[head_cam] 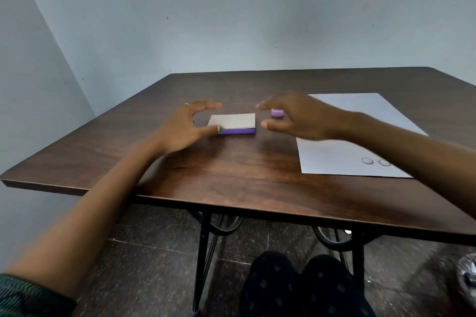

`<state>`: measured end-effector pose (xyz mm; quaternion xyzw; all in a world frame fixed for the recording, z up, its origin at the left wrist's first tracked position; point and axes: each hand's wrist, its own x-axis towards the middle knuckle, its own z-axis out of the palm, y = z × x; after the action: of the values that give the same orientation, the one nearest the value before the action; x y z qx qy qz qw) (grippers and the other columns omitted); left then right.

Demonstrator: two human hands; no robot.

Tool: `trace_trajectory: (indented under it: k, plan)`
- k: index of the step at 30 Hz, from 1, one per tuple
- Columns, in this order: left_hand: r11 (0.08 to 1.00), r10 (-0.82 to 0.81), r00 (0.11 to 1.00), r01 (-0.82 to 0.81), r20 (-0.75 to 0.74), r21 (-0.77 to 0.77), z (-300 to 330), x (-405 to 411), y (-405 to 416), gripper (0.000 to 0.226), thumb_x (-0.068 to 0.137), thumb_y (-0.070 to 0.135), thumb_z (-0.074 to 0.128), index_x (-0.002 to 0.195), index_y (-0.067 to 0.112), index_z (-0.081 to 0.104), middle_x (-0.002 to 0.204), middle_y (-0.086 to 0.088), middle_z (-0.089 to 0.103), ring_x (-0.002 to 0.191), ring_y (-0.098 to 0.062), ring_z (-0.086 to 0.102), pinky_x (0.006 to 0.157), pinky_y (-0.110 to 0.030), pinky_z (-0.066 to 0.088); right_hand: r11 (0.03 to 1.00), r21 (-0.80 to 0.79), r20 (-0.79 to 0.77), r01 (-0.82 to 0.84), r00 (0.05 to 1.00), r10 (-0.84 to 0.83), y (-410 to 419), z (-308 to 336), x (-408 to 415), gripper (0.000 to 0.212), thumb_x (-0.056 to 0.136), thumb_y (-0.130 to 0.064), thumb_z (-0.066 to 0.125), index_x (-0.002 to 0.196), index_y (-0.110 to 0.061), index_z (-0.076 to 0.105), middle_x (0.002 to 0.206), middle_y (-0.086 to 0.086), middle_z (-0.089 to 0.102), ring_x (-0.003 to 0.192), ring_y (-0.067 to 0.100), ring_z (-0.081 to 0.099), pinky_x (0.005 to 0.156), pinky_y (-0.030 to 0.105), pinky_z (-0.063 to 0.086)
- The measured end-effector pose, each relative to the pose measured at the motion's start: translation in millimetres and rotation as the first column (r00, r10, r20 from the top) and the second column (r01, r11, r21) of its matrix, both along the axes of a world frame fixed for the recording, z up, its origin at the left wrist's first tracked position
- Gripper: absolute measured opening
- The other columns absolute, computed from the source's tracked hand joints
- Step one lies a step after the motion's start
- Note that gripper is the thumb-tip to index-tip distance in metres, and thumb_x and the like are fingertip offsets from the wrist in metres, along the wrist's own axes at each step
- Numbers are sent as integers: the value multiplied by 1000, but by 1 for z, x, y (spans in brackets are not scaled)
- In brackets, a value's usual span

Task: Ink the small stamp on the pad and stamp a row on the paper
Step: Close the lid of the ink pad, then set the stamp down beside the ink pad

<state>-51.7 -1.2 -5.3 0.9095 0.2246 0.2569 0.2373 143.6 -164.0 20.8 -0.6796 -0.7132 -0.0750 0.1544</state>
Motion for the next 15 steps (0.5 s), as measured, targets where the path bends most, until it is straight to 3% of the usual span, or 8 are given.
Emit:
trace_trajectory:
  k: [3,7,12,15]
  plan:
    - [1000,0,1000,0,-13,22,10,14,0,49,83,33,67,130,31,52,139,6,48,129,-10,42,108,-31,31,994,109,-11,-3,1000,4,6,19,16,39,91,-29,53,126,-13,56,131,10,58,118,24,52,90,20,30]
    - [995,-85,991,90,-106,46,29,58,12,52,83,38,65,132,30,50,136,11,51,122,-3,47,101,-24,33,982,178,42,-67,997,60,42,48,50,33,90,-24,52,119,-11,62,122,10,64,110,23,57,92,23,35]
    - [982,-132,952,163,-275,94,41,129,55,60,81,51,61,136,31,45,134,18,48,117,3,43,93,-16,28,981,156,85,-111,991,99,114,55,100,37,93,-28,46,122,-11,60,128,8,61,114,21,55,92,23,36]
    - [985,-108,937,146,-333,92,34,152,72,64,82,51,60,139,29,39,144,8,43,123,-3,39,97,-20,24,991,110,44,-82,996,78,137,45,116,37,93,-25,43,123,-8,58,131,10,59,119,24,53,98,26,33]
